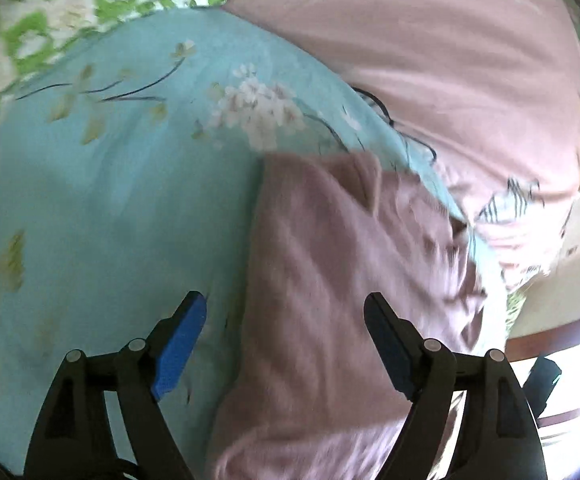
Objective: Fold small clothes
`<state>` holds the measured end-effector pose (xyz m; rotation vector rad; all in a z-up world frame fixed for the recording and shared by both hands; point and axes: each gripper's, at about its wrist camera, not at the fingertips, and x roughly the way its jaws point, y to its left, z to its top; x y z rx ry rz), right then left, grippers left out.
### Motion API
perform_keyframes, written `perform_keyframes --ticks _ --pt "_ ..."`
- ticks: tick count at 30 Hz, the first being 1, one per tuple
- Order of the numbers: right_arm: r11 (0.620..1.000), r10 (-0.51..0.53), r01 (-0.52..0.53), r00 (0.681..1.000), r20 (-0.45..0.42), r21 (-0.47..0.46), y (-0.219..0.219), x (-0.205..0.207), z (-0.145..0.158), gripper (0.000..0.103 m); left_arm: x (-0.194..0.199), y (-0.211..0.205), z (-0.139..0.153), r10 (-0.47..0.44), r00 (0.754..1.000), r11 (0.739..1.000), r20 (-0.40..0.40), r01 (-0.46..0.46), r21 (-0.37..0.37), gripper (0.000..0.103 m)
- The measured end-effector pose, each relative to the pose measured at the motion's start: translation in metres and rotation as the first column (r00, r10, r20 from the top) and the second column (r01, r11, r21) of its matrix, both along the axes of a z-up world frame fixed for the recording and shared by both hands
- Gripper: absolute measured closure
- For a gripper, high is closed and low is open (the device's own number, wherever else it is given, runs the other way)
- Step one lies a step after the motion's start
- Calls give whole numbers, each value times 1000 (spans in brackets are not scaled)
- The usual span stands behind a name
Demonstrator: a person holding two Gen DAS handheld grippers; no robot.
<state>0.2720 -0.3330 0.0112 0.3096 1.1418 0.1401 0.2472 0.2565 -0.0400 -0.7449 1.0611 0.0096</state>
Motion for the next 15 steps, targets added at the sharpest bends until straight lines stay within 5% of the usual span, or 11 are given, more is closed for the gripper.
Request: perform_keyframes --ticks 7,8,9,10,15 --pt "1000 -1 4 993 -117 30 4 10 -49 66 59 -7 -17 -68 997 995 -29 70 68 27" --pt "1000 -2 5 992 -126 26 3 8 -52 66 62 -10 -16 -73 997 991 -7 73 113 37" --pt "1000 -6 9 991 -134 24 1 7 -56 66 63 -13 -13 -80 997 987 18 77 143 81" --pt "1000 -10 14 990 -138 27 -1 4 -58 67 63 -15 -10 -82 996 986 29 77 145 93" --pt "999 -34 38 993 -117 30 -9 4 -62 68 21 -37 56 -91 957 943 277 -7 331 94"
